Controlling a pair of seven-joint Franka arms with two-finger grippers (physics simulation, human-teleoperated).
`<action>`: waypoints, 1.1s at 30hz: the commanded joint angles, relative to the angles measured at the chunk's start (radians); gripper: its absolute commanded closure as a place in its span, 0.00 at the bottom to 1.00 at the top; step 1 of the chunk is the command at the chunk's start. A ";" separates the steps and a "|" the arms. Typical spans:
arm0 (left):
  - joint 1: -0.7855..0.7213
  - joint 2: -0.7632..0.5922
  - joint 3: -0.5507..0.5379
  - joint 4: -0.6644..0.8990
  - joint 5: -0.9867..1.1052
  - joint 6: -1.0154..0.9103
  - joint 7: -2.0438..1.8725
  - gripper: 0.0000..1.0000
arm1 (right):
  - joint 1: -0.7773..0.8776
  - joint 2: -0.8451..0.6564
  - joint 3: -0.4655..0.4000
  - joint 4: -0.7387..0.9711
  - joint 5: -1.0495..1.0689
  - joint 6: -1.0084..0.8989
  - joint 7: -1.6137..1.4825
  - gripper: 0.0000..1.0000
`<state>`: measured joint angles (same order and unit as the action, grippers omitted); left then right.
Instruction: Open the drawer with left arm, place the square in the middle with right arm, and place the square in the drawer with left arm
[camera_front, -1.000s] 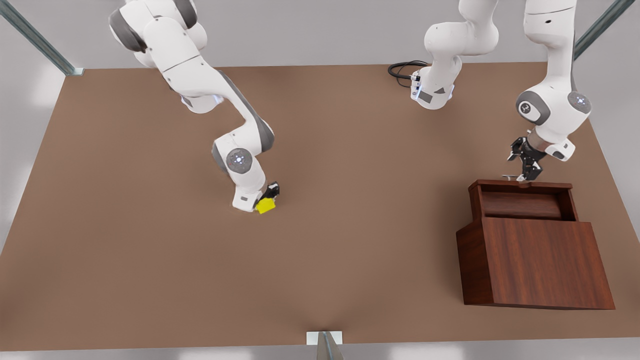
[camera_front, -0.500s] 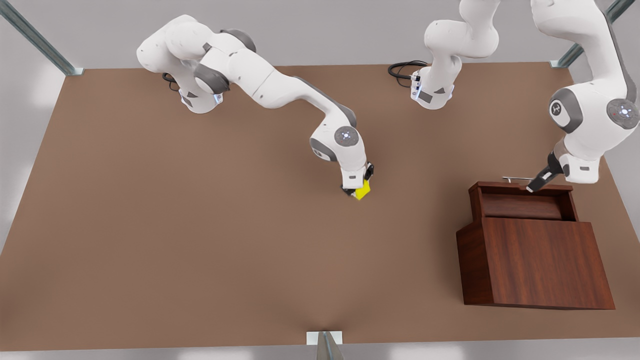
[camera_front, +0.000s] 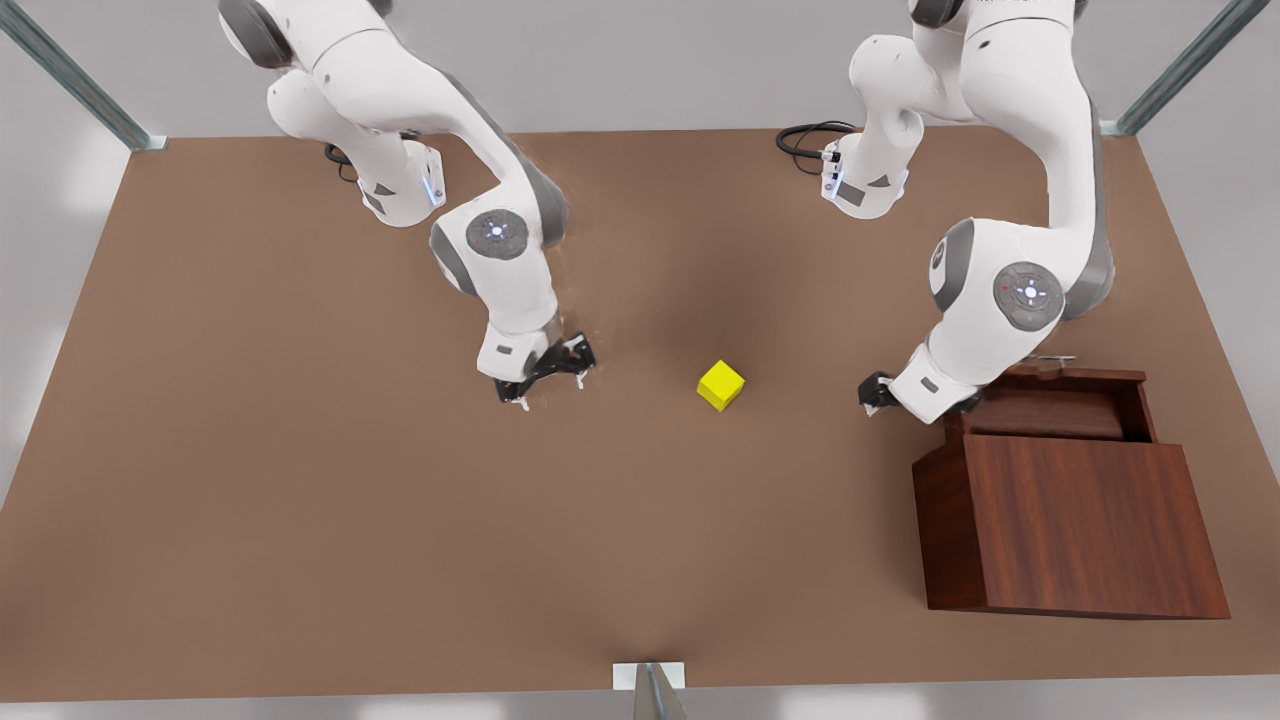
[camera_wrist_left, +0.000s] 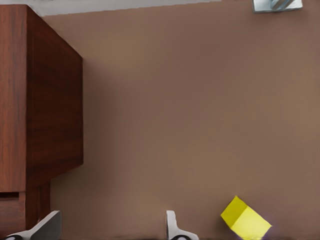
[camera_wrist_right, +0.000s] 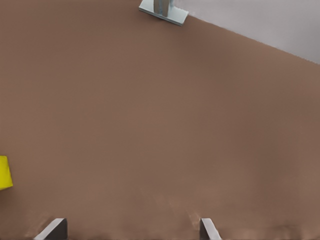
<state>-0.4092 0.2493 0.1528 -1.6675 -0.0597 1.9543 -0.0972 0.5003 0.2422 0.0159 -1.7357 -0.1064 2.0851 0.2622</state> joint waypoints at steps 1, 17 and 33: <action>0.001 0.002 -0.021 0.000 0.003 0.000 -0.005 0.00 | -0.025 -0.017 -0.001 -0.002 0.001 -0.039 0.002 0.00; -0.168 0.122 -0.243 -0.239 0.175 0.308 0.160 0.00 | -0.450 -0.132 -0.105 0.223 0.089 -0.432 -0.324 0.00; -0.183 0.262 -0.225 -0.325 0.178 0.505 0.111 0.00 | -0.448 -0.121 -0.103 0.281 0.096 -0.470 -0.324 0.00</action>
<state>-0.5921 0.5164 -0.0721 -1.9927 0.1167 2.4655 0.0138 0.0516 0.1214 -0.0874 -1.4474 -0.0098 1.6125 -0.0614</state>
